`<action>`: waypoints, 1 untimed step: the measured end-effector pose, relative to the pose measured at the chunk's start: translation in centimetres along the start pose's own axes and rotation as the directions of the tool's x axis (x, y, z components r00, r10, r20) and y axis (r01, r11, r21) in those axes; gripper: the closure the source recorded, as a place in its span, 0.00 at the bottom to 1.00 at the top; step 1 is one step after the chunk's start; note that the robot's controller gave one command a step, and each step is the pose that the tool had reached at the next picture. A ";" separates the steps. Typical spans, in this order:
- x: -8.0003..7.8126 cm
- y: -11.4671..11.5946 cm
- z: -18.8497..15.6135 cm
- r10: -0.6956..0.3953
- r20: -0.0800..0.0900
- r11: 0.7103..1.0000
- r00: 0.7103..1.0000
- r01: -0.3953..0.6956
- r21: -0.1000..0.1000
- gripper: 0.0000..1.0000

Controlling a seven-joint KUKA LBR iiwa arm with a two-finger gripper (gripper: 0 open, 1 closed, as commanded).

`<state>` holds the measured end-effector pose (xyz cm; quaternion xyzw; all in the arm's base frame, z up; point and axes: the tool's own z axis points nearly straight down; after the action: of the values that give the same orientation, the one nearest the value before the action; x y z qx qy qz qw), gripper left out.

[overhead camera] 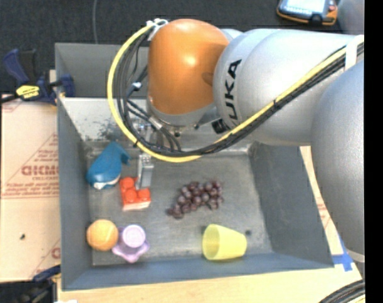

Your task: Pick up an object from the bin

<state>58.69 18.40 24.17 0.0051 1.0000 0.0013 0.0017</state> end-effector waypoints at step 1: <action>0.0 0.0 0.0 0.000 0.000 1.000 1.000 0.000 0.000 0.00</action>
Offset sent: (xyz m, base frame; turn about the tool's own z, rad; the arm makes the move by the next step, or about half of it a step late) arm -0.0554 -0.0442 -0.0345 0.0099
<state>58.69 18.40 24.17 0.0051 1.0000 0.0013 0.0016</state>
